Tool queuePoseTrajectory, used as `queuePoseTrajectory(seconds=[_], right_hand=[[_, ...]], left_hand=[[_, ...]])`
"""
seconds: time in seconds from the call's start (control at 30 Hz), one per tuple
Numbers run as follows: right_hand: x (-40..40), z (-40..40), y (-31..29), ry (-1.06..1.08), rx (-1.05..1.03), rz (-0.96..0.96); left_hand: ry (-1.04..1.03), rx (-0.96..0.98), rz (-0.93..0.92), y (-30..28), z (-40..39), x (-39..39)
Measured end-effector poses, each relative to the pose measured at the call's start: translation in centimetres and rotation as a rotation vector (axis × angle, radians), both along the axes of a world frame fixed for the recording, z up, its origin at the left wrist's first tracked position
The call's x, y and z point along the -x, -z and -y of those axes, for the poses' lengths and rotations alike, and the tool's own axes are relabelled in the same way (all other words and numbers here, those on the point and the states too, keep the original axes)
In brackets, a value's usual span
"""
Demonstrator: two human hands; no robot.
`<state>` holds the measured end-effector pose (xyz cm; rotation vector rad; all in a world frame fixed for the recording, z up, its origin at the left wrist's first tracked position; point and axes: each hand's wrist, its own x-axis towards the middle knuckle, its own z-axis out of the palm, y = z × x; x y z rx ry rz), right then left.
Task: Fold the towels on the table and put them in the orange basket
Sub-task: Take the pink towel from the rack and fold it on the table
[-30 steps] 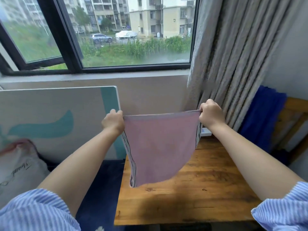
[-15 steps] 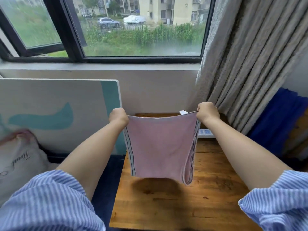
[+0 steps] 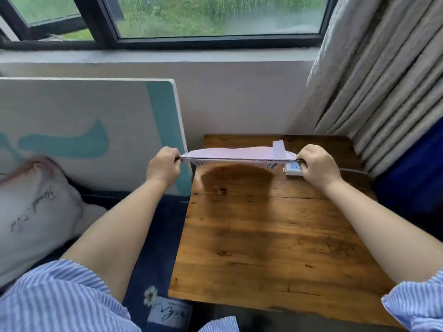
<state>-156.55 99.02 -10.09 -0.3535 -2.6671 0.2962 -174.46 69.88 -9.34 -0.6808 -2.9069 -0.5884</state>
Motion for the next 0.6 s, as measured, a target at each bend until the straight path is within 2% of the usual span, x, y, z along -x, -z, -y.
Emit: queuePoseTrajectory(seconds=[0.23, 0.37, 0.43, 0.53, 0.6], right_hand=[[-7.5, 4.4, 11.1, -0.092, -0.122, 0.664], [-11.1, 7.4, 15.4, -0.128, -0.138, 0.890], [-12.3, 8.2, 16.5, -0.105, -0.105, 0.928], [-13.6, 9.9, 16.9, -0.216, -0.158, 0.860], [-14.1, 10.7, 17.1, -0.173, -0.171, 0.837]], left_hand=[[0.347, 0.723, 0.242, 10.0, 4.4, -7.2], [0.489, 0.944, 0.334, 14.7, 5.9, -10.8], [0.523, 0.984, 0.346, 16.0, 6.7, -12.0], [0.552, 1.012, 0.344, 17.5, 7.9, -13.3], [0.573, 1.017, 0.325, 18.3, 8.4, -13.9]])
